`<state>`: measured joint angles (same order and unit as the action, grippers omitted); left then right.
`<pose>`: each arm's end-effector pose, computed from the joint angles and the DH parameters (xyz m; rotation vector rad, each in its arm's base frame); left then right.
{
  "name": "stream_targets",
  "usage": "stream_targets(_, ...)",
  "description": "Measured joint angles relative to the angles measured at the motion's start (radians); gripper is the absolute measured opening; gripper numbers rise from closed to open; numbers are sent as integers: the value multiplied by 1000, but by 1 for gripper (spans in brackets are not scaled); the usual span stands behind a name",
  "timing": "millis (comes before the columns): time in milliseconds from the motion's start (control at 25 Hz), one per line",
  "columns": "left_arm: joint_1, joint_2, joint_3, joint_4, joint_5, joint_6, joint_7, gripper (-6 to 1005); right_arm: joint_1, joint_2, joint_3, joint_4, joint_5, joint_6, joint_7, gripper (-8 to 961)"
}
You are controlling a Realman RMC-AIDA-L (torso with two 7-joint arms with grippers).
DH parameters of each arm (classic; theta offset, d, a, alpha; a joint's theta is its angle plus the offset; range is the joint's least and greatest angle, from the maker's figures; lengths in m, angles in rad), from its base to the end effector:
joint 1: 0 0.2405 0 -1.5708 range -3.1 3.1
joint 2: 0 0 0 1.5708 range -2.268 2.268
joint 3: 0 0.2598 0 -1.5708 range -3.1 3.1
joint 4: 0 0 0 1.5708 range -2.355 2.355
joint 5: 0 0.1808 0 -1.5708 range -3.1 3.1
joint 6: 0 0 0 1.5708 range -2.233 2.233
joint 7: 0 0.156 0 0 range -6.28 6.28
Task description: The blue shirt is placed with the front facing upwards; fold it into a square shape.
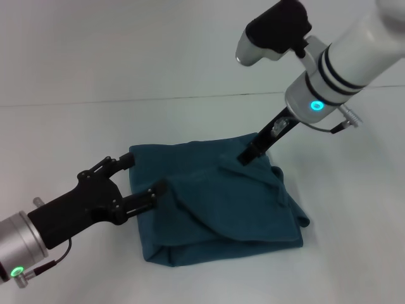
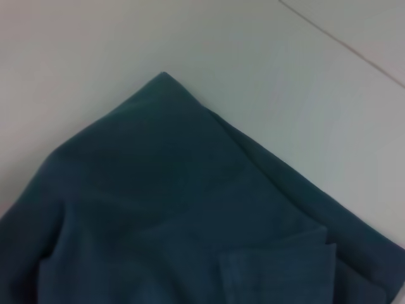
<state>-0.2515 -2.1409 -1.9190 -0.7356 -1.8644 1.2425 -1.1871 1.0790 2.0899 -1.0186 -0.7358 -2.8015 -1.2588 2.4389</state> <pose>-0.2363 0.2918 -0.0349 -2.3761 -0.6035 -0.9529 0.1506 0.4257 -0.0331 -2.5217 0.8580 -0.4271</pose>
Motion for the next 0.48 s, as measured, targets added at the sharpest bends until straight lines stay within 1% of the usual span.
stream_targets(200,0,0,0,3,8,0,0,933,7,3,-32,56,43,54,3,649)
stream_targets(360,-1,-2,0,4,16,0,0,933,10,3,-112,95,49,132,57,646)
stream_targets(480,-1,-3,0,5,16,0,0,933,6,3,-165,101,41,177,107,643)
